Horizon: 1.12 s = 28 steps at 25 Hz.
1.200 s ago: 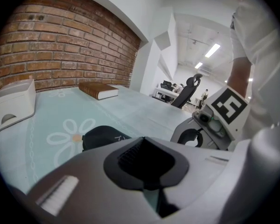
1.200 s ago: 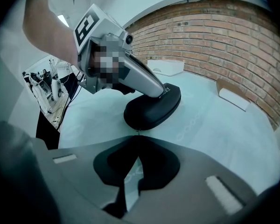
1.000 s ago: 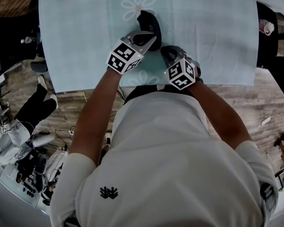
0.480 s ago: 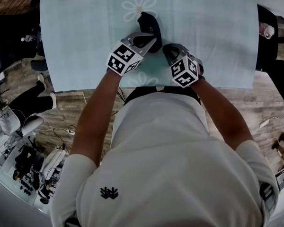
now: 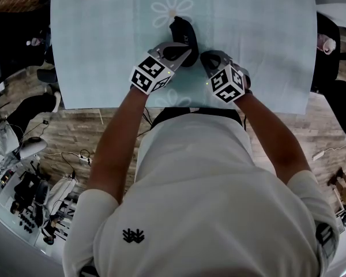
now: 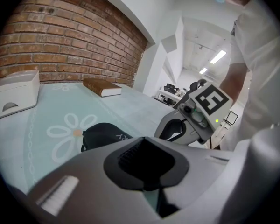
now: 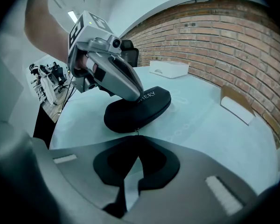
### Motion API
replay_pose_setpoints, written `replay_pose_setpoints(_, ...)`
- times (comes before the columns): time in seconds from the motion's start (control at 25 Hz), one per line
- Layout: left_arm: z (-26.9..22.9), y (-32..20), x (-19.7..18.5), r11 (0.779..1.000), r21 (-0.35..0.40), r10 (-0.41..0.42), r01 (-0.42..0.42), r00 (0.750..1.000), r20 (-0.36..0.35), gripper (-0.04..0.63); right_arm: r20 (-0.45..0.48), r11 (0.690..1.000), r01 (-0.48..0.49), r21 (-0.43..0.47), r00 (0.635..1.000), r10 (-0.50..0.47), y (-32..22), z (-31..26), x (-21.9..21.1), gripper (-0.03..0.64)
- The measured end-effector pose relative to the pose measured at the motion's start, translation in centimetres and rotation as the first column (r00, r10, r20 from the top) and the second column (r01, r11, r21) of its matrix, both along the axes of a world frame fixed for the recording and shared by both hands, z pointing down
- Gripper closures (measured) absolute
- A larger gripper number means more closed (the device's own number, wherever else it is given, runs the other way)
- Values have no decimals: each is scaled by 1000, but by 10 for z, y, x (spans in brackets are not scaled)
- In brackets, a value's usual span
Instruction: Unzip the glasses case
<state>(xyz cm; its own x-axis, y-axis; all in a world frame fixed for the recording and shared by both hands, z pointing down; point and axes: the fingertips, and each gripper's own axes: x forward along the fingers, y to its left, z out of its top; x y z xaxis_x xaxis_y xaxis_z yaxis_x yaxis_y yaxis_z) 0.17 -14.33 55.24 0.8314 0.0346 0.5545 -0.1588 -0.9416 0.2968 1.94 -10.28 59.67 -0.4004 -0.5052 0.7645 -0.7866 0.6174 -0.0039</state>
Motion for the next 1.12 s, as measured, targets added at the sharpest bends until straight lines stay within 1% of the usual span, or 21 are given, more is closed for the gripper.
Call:
replay_pose_setpoints(0.6,2,0,2,999,-23,-47,46,999,-13,541,-8,994,110,11,994,-110,-22,3,13,615)
replay_pose_setpoints(1.12,1,-2,1,995,-39,-94,93,995,-21,541,-25,970,244,18,970,-243,-46,2,19,615)
